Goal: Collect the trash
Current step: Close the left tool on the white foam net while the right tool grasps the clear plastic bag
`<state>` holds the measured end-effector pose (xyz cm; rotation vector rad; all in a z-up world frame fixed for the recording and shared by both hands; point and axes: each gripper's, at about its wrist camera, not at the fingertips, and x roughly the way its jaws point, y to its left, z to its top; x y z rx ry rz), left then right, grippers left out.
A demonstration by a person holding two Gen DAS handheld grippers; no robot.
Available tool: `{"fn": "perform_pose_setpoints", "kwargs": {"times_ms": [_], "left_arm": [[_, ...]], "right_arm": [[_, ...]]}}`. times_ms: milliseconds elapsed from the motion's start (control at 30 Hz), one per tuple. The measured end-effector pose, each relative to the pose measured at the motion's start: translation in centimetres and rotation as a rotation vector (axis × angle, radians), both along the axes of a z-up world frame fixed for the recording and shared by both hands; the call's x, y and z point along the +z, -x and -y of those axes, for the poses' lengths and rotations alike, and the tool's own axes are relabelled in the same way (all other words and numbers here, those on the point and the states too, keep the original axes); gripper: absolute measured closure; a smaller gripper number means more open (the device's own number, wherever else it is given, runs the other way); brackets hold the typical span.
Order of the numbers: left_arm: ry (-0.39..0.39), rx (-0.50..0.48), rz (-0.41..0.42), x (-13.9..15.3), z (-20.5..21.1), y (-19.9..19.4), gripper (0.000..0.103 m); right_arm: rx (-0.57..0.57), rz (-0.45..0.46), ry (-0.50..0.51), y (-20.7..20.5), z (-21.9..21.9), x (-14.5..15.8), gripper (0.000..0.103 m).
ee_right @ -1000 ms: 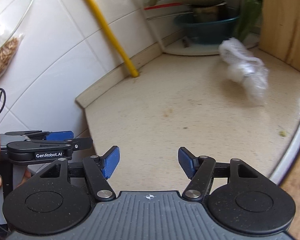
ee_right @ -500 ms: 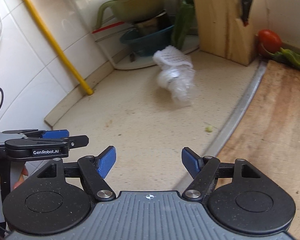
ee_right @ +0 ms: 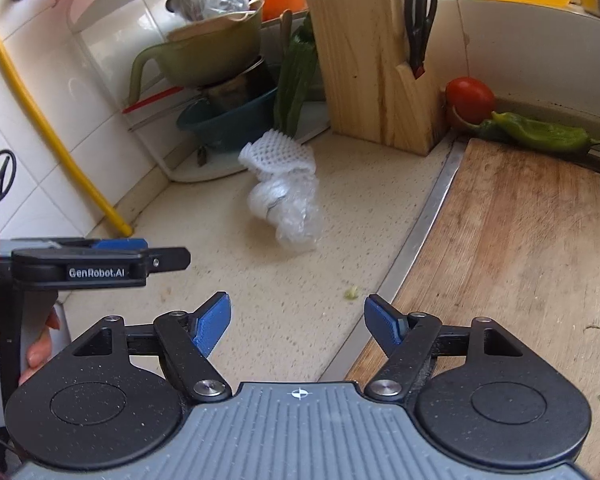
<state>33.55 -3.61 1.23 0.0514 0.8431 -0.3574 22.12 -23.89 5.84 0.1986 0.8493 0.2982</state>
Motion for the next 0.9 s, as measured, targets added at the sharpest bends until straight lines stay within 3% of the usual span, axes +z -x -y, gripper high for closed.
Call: {"fn": "perform_pose_setpoints", "kwargs": {"times_ms": [367,700,900], "left_arm": [[0.076,0.022,-0.053,-1.8,2.6,-9.0,0.038],[0.105,0.108,-0.104,-4.7,3.2,-13.9,0.038],[0.118,0.105,-0.099,-5.6,3.0,-13.9,0.073]], "right_arm": [[-0.045,-0.030,0.037,-2.2,-0.5,-0.5,0.024],[0.017,-0.019,0.084,-8.1,-1.9,-1.2,0.024],[0.077,-0.016,0.101,-11.4,-3.6,-2.0,0.024]]}}
